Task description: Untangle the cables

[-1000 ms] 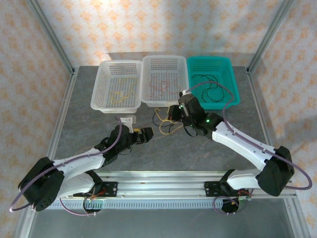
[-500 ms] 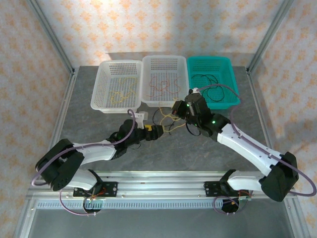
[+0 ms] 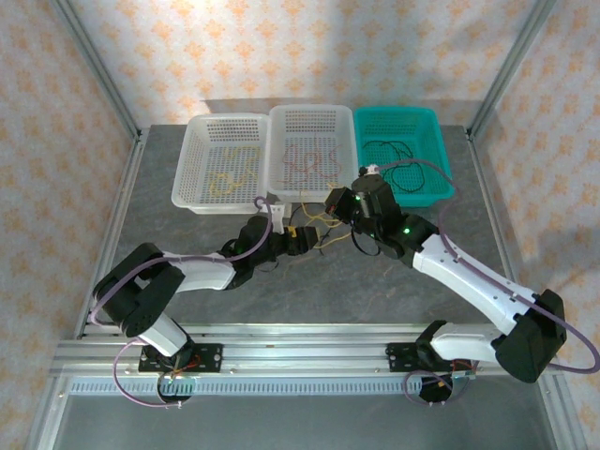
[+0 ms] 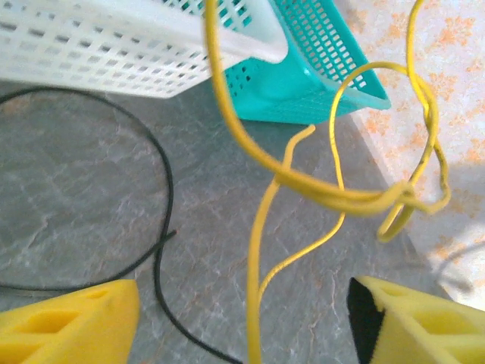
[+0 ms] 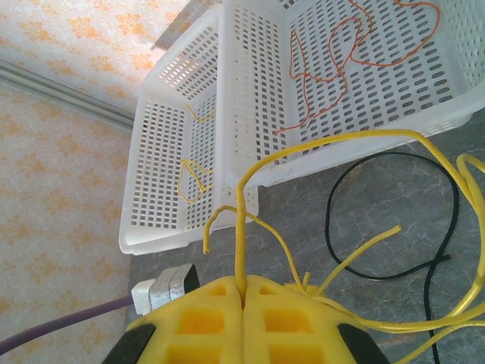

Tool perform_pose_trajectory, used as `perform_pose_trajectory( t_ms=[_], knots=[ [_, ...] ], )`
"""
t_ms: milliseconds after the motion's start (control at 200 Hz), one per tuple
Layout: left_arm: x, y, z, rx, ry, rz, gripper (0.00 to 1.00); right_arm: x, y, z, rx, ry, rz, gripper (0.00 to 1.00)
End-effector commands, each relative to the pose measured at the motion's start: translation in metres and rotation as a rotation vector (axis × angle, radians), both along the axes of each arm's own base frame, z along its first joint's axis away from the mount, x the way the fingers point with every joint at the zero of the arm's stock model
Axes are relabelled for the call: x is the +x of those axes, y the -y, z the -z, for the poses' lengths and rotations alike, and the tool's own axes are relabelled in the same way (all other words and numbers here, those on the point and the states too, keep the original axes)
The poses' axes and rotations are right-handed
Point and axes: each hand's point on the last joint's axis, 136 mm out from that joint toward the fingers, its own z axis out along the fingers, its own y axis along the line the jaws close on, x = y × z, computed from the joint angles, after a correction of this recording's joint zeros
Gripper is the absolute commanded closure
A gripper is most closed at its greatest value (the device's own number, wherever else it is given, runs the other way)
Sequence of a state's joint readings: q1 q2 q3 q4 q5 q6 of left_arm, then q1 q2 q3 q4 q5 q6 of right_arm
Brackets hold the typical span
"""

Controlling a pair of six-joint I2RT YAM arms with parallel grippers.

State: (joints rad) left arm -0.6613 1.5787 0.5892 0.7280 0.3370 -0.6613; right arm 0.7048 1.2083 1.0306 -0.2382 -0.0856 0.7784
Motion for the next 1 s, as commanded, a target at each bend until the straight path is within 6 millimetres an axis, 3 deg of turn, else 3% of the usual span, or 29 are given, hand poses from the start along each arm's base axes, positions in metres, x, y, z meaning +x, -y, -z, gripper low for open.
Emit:
perform_pose_trajectory(
  t_ms=[0,30,235,596,791,996],
  knots=[
    [0.01,0.01,-0.021,-0.045,0.064,0.0,0.36,0.004,0.002,-0.031,0.066,0.056,0.021,1.0],
    [0.01,0.01,-0.02,-0.044,0.06,-0.001,0.39,0.001,0.006,-0.041,0.08,0.077,0.027,1.0],
    [0.008,0.009,-0.014,-0.041,0.046,-0.001,0.61,0.002,0.017,-0.043,0.073,0.084,0.06,1.0],
    [0.005,-0.002,-0.004,0.022,0.023,-0.03,0.85,0.008,0.036,-0.051,-0.016,0.126,0.116,1.0],
    [0.003,-0.017,0.006,0.092,0.004,-0.069,0.95,0.014,0.065,-0.069,-0.151,0.19,0.202,1.0],
    [-0.006,-0.039,0.014,0.144,-0.015,-0.121,1.0,0.021,0.102,-0.082,-0.181,0.215,0.275,1.0]
  ],
)
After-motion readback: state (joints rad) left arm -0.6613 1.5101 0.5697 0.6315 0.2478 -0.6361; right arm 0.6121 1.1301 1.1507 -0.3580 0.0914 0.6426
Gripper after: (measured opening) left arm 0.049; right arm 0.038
